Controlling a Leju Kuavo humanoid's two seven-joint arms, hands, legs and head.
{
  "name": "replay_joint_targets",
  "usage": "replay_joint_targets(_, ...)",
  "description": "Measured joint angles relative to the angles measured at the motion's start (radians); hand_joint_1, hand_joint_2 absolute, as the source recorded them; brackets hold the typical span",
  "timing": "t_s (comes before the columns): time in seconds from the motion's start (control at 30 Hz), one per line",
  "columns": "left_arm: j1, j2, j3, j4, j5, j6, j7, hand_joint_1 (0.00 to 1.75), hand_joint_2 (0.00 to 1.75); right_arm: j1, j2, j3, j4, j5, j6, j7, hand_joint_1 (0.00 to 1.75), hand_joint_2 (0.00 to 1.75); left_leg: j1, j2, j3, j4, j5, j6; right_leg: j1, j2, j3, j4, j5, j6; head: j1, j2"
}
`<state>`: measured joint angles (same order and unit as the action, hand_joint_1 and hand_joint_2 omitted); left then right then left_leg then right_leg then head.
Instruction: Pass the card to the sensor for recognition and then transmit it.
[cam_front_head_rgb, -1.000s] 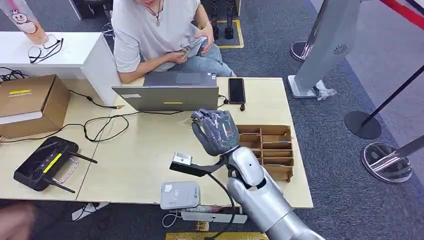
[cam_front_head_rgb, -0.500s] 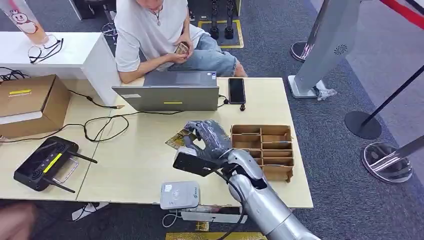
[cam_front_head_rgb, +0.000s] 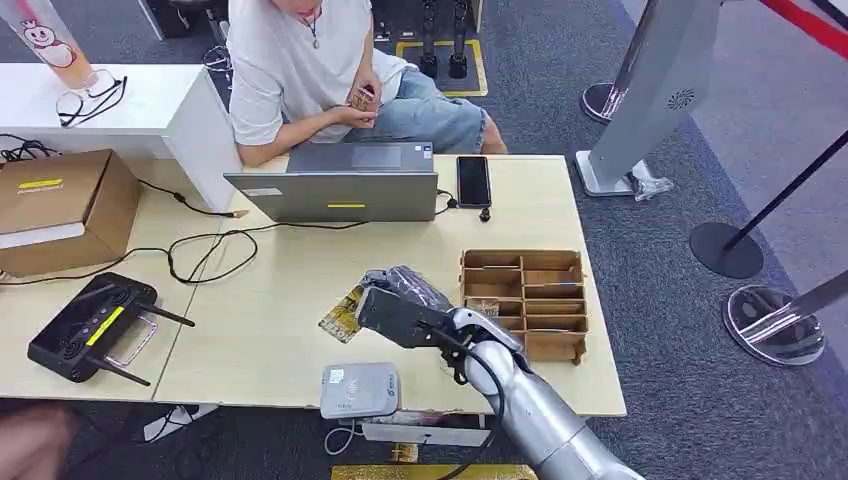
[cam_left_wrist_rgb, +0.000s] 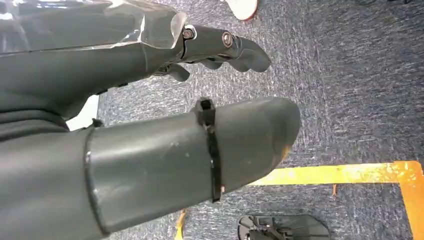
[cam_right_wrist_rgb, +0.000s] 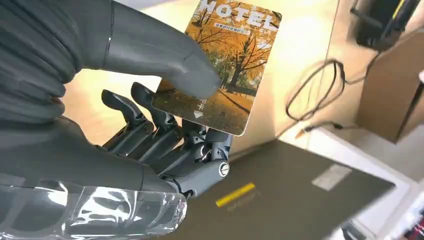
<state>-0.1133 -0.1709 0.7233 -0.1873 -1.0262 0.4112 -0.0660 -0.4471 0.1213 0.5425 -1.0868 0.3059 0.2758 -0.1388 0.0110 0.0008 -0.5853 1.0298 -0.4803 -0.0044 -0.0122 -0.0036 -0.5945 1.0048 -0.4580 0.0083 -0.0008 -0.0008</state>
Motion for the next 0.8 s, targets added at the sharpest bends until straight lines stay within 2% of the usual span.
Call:
replay_joint_targets(0.5,-0.001,0.0,0.0,0.0,0.006,0.0,0.003,0.0,0.0,-0.03,-0.016,0.063,0.087,-0.021,0.084,0.067,1.75,1.75,0.0,0.0,0.0,0.0,0.0,0.0,0.0,0.0,0.0,0.0,0.0,0.0,0.0,0.0)
replay_joint_targets(0.8,-0.001,0.001,0.0,0.0,0.007,0.0,0.003,0.0,0.0,-0.053,-0.016,0.108,0.164,-0.025,0.111,0.075,1.75,1.75,0.0,0.0,0.0,0.0,0.0,0.0,0.0,0.0,0.0,0.0,0.0,0.0,0.0,0.0)
